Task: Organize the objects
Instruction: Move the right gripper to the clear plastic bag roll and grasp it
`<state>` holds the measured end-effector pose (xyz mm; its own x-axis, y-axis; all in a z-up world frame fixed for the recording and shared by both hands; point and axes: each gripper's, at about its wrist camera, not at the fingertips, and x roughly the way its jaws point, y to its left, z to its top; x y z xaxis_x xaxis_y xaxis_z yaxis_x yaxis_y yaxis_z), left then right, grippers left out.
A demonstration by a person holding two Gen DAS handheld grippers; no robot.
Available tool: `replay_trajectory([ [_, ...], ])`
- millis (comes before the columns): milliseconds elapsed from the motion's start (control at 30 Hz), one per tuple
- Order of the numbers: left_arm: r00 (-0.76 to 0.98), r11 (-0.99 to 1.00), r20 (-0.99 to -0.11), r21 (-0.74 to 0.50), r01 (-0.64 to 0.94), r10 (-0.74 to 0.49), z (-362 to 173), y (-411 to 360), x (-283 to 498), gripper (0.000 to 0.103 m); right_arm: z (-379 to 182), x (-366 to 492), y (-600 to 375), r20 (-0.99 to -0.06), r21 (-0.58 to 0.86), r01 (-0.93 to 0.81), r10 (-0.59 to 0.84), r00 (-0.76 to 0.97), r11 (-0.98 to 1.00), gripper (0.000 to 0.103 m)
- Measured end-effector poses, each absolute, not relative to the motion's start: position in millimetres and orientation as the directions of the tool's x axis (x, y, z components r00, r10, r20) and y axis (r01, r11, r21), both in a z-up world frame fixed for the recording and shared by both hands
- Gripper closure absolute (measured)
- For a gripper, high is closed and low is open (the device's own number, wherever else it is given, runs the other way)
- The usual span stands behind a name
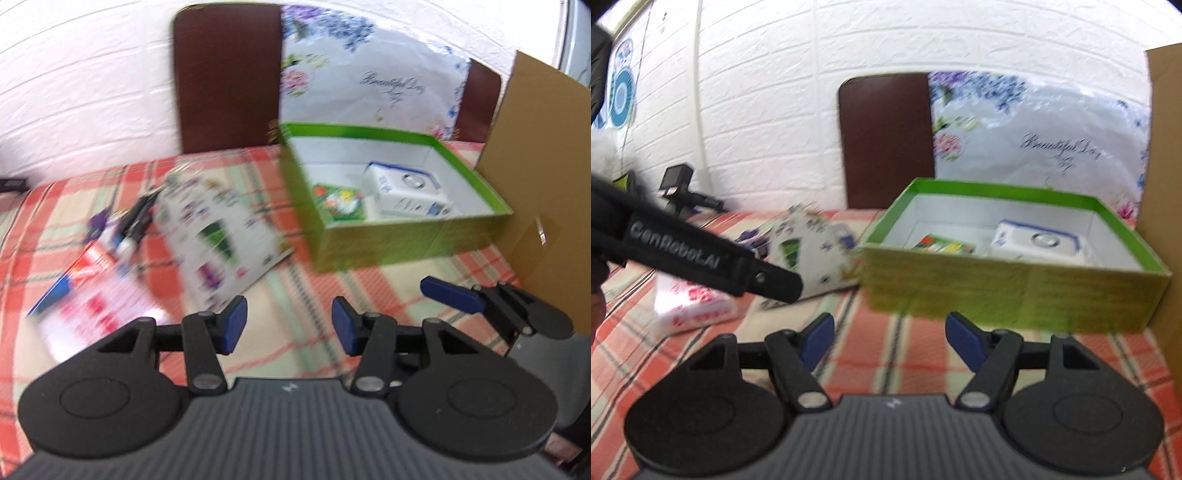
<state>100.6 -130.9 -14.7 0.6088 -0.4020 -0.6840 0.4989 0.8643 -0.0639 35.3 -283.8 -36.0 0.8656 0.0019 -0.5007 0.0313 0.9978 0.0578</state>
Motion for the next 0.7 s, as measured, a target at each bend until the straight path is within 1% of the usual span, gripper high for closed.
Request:
replay_trajectory([
  [167, 0.633, 0.901, -0.689, -0.067, 0.429, -0.352, -21.0, -95.5, 103.8, 0.05, -31.9, 40.9, -256.6, -0.526, 0.074, -0.02, 0.057, 0.849, 0.997, 0.035],
  [433, 0.673, 0.937, -0.678, -0.067, 0.343, -0.295, -25.7, -46.7, 110.0, 0.05, -29.3, 51.6, -209.8, -0.55, 0.063, -0.11, 0.126, 0.826, 0.992, 0.035],
  [700, 0.675, 0.958, -0.685, -0.127, 0.259, -0.273, -35.3, 2.4, 120.0, 0.05, -34.5, 62.6, -177.4, -0.579, 0.036, -0.198, 0.182, 0.795, 0.98, 0.035],
])
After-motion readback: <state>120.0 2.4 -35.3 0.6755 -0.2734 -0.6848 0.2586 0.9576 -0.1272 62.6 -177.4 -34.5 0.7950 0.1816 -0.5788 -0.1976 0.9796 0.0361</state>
